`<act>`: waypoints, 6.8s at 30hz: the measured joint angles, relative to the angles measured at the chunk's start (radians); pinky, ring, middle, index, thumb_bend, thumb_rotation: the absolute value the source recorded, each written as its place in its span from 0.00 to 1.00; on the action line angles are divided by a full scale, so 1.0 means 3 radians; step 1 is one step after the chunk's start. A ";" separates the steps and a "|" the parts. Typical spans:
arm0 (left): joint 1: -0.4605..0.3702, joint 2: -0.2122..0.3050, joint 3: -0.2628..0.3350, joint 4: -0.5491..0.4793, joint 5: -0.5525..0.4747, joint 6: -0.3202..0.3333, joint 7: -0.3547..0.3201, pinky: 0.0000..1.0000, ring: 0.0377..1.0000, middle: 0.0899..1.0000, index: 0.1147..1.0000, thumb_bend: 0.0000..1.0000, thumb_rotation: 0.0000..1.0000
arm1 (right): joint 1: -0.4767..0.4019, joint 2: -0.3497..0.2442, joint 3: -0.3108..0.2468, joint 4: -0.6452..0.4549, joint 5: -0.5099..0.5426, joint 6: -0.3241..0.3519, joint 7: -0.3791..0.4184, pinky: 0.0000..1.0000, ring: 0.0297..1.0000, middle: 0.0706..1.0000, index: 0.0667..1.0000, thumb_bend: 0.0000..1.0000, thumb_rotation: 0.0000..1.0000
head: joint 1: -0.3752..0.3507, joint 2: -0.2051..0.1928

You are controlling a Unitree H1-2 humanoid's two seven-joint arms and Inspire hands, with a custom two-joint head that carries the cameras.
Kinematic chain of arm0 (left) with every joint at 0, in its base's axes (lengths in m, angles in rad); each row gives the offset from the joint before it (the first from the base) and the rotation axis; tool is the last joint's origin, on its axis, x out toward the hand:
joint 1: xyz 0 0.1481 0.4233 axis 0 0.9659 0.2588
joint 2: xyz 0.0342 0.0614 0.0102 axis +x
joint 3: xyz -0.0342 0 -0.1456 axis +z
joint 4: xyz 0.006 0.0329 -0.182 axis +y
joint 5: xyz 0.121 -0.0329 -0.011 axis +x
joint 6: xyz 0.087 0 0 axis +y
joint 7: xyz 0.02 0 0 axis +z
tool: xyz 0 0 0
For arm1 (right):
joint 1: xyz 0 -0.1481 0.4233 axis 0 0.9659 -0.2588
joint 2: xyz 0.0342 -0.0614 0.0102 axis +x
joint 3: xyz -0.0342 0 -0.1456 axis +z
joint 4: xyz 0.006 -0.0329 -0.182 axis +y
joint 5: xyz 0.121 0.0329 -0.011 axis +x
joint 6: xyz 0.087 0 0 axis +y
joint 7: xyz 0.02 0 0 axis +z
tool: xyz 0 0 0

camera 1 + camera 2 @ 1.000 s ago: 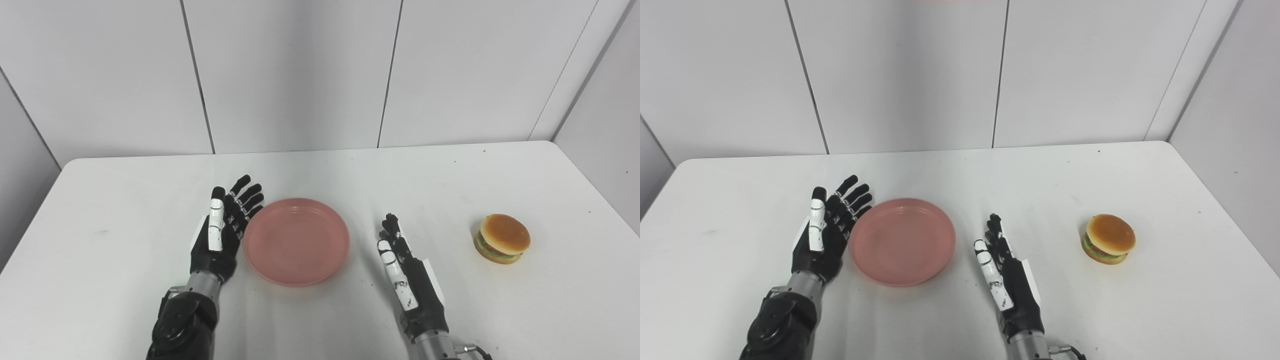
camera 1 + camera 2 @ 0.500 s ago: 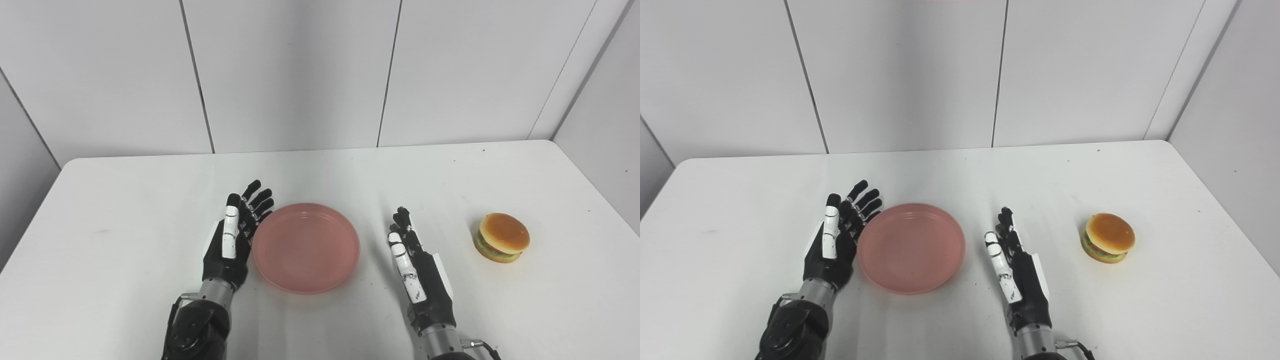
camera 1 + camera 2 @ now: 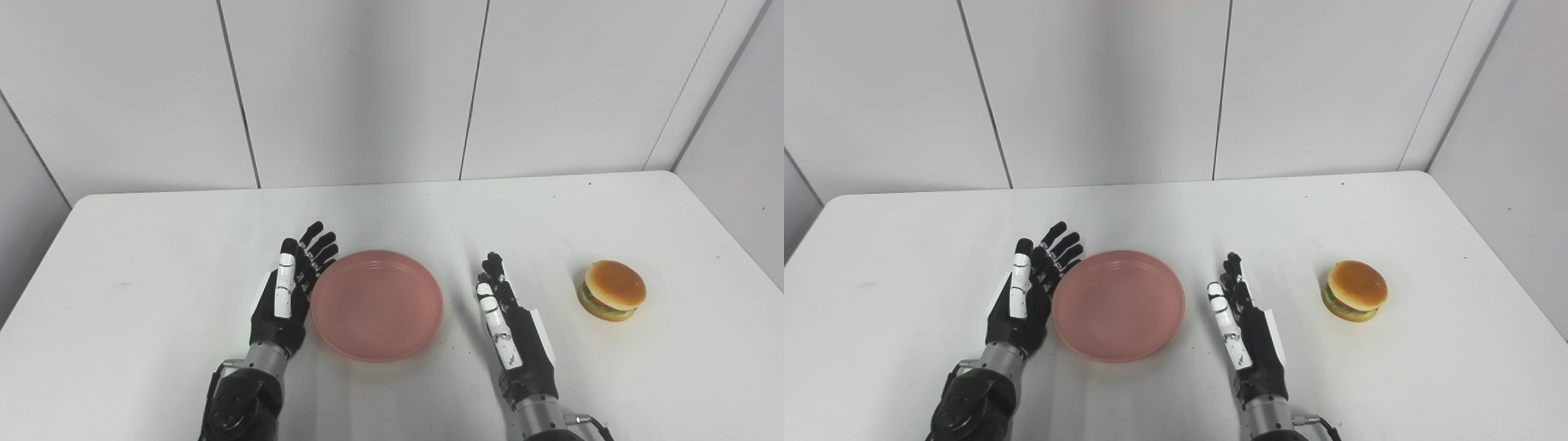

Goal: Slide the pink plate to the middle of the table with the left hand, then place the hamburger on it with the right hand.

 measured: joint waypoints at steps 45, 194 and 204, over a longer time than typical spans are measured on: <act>-0.0053 -0.0135 -0.0149 0.0217 0.0451 -0.0474 0.0198 0.99 0.96 0.95 0.95 0.76 1.00 | -0.0883 -0.2518 -0.0468 -0.0268 -0.0622 0.1048 0.1205 0.87 0.96 0.96 0.92 0.88 0.20 | 0.0302 -0.0072; 0.0225 -0.0338 -0.0153 -0.0127 0.0510 -0.0341 0.0525 1.00 1.00 0.99 0.99 0.74 1.00 | -0.2462 -0.1304 0.1498 0.0409 -0.1823 0.0774 0.2183 0.34 0.39 0.45 0.49 0.52 0.00 | 0.0230 0.0082; 0.0232 -0.0337 -0.0159 -0.0137 0.0511 -0.0344 0.0581 1.00 1.00 0.97 0.97 0.78 1.00 | -0.2376 -0.1326 0.1643 0.0523 -0.1995 0.0772 0.2243 0.35 0.40 0.47 0.47 0.52 0.00 | 0.0225 0.0092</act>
